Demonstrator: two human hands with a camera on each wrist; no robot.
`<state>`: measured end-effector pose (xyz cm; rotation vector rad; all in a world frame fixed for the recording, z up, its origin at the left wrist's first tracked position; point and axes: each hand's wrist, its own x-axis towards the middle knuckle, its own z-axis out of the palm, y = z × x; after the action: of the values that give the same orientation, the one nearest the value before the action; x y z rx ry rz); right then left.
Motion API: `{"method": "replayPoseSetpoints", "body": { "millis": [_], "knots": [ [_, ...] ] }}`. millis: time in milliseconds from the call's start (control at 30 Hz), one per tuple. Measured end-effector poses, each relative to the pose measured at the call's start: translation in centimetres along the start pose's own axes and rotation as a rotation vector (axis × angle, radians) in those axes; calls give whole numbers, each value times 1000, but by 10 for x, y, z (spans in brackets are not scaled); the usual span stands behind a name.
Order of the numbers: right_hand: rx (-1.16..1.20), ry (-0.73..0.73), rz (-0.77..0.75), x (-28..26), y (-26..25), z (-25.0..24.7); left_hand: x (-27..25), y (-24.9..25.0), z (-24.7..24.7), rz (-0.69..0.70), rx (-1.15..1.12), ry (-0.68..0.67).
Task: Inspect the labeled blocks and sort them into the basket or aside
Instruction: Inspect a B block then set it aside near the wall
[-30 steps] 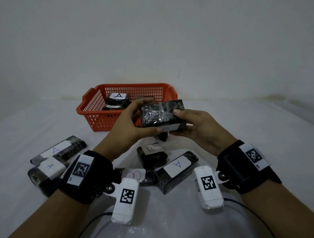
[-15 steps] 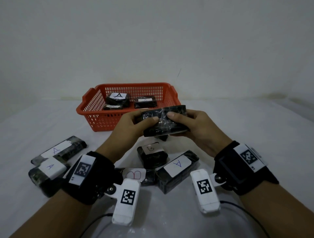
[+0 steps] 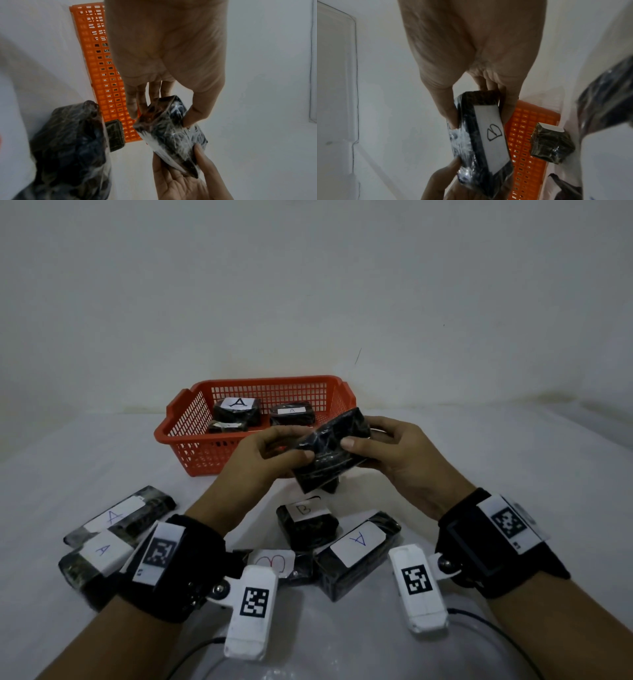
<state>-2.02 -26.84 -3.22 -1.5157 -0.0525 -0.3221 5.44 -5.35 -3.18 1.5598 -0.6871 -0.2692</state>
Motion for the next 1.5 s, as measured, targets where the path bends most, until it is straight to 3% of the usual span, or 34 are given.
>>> {"method": "replayPoseSetpoints", "body": {
  "millis": [200,533,867,1067,1233,1367,1500],
  "knots": [
    [33,-3,-60,1,-5,2,-3,3,0,57,73,-25],
    [136,-112,179,-10,-10,9,-5,1,5,160,30,-11],
    [-21,-85,-6,-4,-2,8,-6,-1,11,50,-65,-262],
    [-59,-148,12,-4,-1,11,0,-5,15,49,-124,-74],
    [-55,-99,-21,-5,-2,10,-3,-3,14,44,-173,-139],
    [-45,-171,-9,-5,2,9,-2,-1,16,47,-169,-68],
    [-115,-112,-17,-4,2,10,-1,-4,9,-2,-139,-93]
  ]
}}
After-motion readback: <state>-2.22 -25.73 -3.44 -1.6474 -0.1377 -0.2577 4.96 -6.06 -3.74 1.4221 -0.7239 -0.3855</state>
